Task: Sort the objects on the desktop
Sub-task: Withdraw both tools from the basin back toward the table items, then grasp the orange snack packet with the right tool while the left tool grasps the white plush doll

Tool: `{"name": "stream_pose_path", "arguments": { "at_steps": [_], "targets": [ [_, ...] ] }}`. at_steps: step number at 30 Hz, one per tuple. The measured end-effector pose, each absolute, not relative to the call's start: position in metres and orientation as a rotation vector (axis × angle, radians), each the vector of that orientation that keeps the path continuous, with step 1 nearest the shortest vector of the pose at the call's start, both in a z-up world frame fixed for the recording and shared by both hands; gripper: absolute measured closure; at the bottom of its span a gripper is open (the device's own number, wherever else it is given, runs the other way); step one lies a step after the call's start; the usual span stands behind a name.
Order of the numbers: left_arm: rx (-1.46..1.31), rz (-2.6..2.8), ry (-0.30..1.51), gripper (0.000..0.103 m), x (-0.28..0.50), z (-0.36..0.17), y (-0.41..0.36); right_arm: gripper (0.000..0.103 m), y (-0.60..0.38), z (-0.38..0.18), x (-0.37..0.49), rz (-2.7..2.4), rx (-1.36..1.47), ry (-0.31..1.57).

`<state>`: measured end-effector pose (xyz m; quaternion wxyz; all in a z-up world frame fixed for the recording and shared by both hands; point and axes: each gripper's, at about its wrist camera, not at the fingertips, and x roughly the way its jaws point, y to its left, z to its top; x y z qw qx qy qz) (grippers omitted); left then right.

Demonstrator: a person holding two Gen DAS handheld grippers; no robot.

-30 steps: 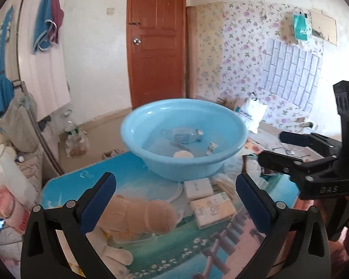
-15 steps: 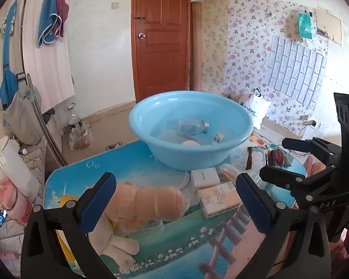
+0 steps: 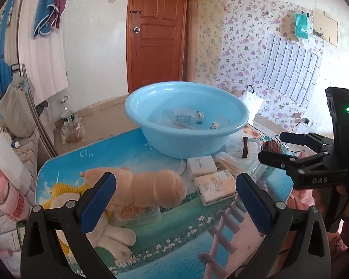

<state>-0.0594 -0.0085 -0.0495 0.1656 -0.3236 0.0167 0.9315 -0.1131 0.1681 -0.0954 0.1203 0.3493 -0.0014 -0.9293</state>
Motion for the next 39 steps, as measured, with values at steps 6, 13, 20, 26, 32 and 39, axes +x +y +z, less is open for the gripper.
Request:
{"name": "stream_pose_path", "arguments": {
  "at_steps": [6,13,20,26,32,39],
  "targets": [
    [-0.941,2.673,0.039,0.000,-0.050,-0.057,-0.030,0.000,0.179,-0.105,-0.114,-2.691,1.075,-0.065],
    [-0.982,2.735,0.014,0.000,-0.046,-0.069,-0.069,0.000,0.180,-0.108,-0.113,-2.673,1.066,-0.095],
    [-1.038,2.778,-0.019,0.000,-0.044,-0.083,-0.096,0.002,0.181,-0.111,-0.116,-2.666,1.081,-0.103],
    [-1.078,2.788,-0.019,0.000,-0.049,-0.093,-0.106,0.005,0.188,-0.115,-0.123,-2.676,1.114,-0.094],
    [-1.117,2.769,0.015,0.000,-0.064,-0.104,-0.109,0.005,0.201,-0.113,-0.130,-2.713,1.123,-0.099],
    [-1.198,2.761,0.043,0.000,-0.081,-0.119,-0.110,0.005,0.223,-0.119,-0.140,-2.776,1.167,-0.095]
  ]
}}
